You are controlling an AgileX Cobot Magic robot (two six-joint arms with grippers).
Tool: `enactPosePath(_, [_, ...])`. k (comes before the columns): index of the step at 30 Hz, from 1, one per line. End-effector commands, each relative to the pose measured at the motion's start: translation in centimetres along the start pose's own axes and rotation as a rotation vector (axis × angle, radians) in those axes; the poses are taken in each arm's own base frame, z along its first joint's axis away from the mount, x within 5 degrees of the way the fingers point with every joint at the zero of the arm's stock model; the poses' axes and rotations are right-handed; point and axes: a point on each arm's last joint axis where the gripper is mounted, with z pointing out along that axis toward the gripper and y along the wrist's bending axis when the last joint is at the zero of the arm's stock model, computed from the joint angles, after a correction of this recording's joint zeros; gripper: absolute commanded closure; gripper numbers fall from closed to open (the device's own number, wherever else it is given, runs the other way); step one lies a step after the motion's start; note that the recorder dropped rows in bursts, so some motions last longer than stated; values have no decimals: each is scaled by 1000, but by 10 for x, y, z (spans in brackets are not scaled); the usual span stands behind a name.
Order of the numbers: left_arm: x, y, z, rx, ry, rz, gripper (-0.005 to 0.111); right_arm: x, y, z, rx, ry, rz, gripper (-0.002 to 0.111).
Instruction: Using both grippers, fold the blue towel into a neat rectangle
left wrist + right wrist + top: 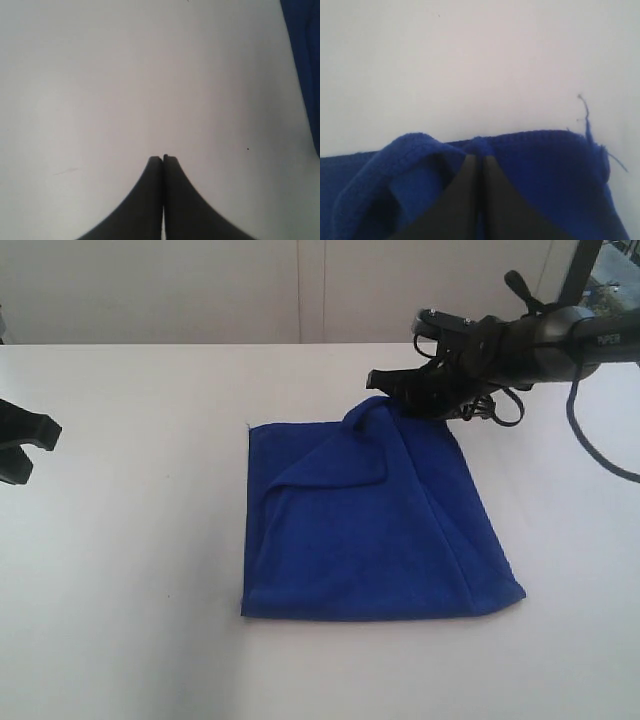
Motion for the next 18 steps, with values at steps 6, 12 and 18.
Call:
enactPosePath(6, [2,-2,-2,11,1,-6,107,-13,16,-49,-43,85,-132,108])
enactPosePath(12, [2,-2,-2,11,1,-6,107,-1,22,-65,-62,266,-140,108])
enactPosePath(18, [2,-2,-2,11,1,-6,107,14,40,-66,-86,350,-181,108])
